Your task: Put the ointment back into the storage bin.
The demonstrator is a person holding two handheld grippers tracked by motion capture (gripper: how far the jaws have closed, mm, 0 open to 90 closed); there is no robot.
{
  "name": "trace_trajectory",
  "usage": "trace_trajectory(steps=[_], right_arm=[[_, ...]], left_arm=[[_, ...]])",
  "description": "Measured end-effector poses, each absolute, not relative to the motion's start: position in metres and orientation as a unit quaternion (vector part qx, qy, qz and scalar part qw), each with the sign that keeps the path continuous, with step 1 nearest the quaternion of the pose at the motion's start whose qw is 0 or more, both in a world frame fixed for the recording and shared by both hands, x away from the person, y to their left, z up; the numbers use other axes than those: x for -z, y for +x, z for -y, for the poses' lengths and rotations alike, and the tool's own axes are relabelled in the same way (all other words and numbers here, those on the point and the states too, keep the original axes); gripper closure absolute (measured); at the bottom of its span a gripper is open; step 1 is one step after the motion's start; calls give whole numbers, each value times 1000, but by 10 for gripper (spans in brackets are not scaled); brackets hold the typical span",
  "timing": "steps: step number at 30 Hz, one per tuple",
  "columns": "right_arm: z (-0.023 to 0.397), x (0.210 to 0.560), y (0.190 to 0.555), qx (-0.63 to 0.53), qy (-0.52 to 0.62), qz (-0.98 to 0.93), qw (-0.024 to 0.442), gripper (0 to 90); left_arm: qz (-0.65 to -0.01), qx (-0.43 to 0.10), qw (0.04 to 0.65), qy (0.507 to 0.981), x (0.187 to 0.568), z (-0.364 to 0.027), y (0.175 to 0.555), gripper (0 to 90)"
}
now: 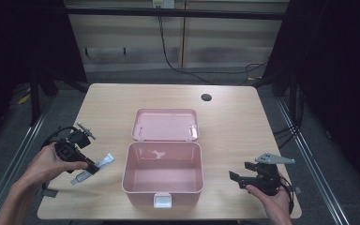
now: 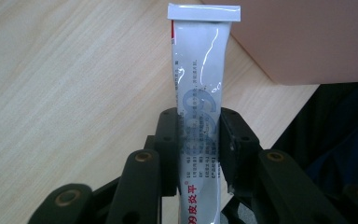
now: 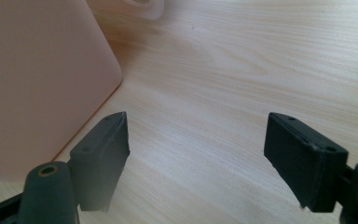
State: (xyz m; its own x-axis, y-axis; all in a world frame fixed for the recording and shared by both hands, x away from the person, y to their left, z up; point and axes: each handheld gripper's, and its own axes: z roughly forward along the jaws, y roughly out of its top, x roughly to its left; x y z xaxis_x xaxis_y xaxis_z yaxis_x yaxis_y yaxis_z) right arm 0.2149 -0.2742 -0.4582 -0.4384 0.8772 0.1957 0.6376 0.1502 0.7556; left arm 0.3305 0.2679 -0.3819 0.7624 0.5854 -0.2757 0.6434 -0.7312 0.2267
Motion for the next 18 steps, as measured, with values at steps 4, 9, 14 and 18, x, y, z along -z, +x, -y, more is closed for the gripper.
trace_trajectory(steps=[4,9,14,18], right_arm=[[274,458,215,-407,509,-744,148,220],[274,458,215,-407,509,-744,148,219],[274,458,215,-407,507,-745,149,219],[274,458,215,-408,506,-745,149,220]], left_arm=[[-325,93,149,929,376,-266,330,708],[-323,83,157,930,366,-266,329,708],[-314,83,164,932,355,-262,329,709],[-309,80,164,934,349,-257,326,708]])
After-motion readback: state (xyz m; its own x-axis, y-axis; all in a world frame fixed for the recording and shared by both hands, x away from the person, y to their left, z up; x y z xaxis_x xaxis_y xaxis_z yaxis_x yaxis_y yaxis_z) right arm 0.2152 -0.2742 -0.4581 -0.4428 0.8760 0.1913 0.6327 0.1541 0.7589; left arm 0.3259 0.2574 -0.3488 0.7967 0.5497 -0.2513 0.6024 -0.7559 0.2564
